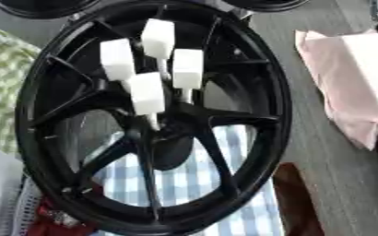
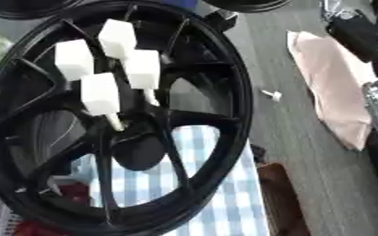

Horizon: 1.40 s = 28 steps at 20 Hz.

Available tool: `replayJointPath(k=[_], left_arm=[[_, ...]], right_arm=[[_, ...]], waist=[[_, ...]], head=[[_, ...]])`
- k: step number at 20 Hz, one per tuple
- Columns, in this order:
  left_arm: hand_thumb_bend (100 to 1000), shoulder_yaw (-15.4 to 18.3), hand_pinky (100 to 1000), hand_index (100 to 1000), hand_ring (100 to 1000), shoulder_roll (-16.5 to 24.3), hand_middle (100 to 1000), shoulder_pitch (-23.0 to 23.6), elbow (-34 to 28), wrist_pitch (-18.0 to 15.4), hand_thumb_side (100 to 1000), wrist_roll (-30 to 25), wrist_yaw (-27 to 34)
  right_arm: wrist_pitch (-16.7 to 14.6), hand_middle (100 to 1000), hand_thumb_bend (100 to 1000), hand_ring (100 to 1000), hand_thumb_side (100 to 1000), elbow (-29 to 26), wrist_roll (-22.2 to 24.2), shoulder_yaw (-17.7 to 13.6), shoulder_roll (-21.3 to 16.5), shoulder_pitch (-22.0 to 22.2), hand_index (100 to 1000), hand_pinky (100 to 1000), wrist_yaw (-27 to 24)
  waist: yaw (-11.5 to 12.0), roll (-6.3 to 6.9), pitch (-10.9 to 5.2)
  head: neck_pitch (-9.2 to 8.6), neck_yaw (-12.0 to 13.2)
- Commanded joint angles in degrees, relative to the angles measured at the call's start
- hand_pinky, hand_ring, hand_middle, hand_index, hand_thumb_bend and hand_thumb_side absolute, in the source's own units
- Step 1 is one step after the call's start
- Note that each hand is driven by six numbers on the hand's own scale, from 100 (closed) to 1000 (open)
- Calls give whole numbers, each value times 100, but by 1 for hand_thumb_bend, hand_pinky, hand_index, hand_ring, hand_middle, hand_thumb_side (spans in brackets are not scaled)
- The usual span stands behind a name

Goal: Pull the pin out of the wheel hub.

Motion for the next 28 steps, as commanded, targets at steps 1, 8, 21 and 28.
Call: replayJointPath(k=[1, 8, 21, 28], left_arm=[[795, -267, 792, 828, 767, 549, 719, -409, -86, 156, 581, -819, -208], [741, -1051, 816, 838, 783, 485, 741, -1601, -15, 392, 552, -2268, -662], [696, -2312, 830, 851, 800, -927, 760, -3684, 1552, 199, 510, -4073, -1673], [685, -2609, 829, 853, 801, -1601, 761, -4246, 2301, 10, 494, -4430, -1943]], right_arm=[[33, 769, 198, 781, 334, -107, 7, -15, -241, -6, 792, 890, 52], [63, 769, 198, 781, 337, -107, 52, 26, -297, 27, 793, 890, 57], [75, 770, 200, 782, 334, -107, 106, 65, -337, 80, 793, 891, 39], [68, 770, 202, 782, 331, -107, 162, 105, -333, 28, 793, 891, 11]], waist=[[2, 94, -247], [-4, 133, -280], [-21, 94, -390], [-118, 61, -423]], head=[[27, -48], [49, -71], [19, -34], [-59, -8]])
